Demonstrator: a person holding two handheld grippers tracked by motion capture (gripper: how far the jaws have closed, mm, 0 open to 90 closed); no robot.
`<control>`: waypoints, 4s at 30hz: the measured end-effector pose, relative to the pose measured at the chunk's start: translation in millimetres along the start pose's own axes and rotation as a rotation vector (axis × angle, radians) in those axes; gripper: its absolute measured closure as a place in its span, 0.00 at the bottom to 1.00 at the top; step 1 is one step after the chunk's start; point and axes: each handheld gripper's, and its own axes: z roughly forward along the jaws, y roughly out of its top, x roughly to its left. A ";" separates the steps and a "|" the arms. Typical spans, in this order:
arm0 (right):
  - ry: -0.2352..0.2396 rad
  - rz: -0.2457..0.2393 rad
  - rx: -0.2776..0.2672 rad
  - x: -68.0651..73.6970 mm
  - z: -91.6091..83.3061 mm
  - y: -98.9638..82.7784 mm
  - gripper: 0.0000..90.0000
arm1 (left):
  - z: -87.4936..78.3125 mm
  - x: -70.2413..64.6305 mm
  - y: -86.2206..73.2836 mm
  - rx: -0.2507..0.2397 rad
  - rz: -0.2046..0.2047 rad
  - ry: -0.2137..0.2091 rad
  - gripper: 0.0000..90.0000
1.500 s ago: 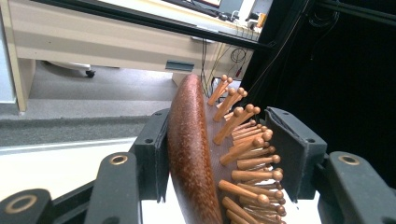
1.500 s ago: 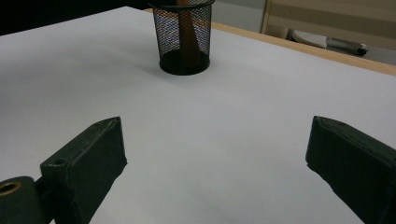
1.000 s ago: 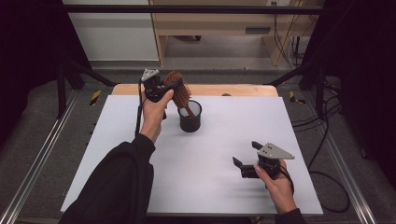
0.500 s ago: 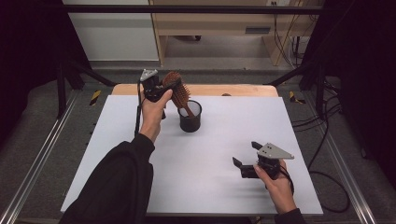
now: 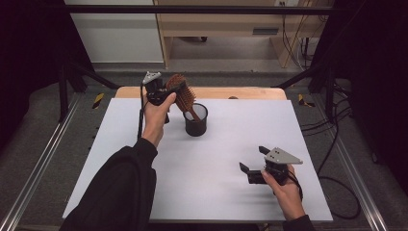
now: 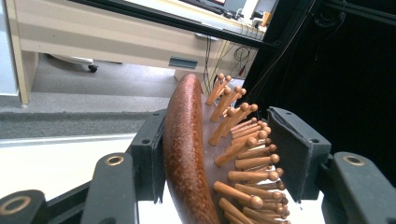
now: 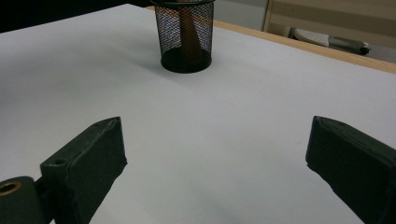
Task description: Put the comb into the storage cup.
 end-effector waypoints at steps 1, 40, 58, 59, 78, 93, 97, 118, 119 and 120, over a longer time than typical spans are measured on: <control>0.000 0.000 0.000 0.0 0.1 0.0 0.06 | 0.0 -0.1 -0.1 -0.001 0.001 0.000 0.47; 0.004 0.000 0.006 0.8 0.8 -0.2 0.06 | -1.7 1.1 -4.0 0.008 0.036 0.015 0.39; 0.008 -0.003 0.006 0.9 0.9 -0.3 0.06 | -0.1 -0.5 -5.2 0.012 0.039 0.025 0.30; 0.008 -0.003 0.006 1.0 0.9 -0.3 0.06 | -0.1 -0.4 -5.1 0.012 0.037 0.026 0.30; 0.009 -0.004 0.008 1.1 1.3 -0.4 0.06 | -1.7 -1.4 -8.6 0.030 0.024 0.031 0.10; 0.009 -0.005 0.009 1.8 1.7 -0.4 0.06 | -12.2 -4.4 -11.9 -0.003 0.061 0.036 0.10; 0.010 -0.006 0.009 2.2 1.9 -0.3 0.06 | -15.6 -5.8 -13.6 -0.007 0.063 0.034 0.09; 0.015 -0.006 0.010 2.9 2.8 -1.5 0.06 | -37.3 -3.7 -27.3 0.001 0.069 0.047 0.08; 0.015 -0.007 0.010 2.8 2.9 -1.4 0.06 | -38.2 -4.0 -27.5 -0.001 0.069 0.048 0.08; 0.015 -0.008 0.010 2.7 2.9 -1.4 0.06 | -39.4 -4.2 -27.6 -0.003 0.072 0.047 0.08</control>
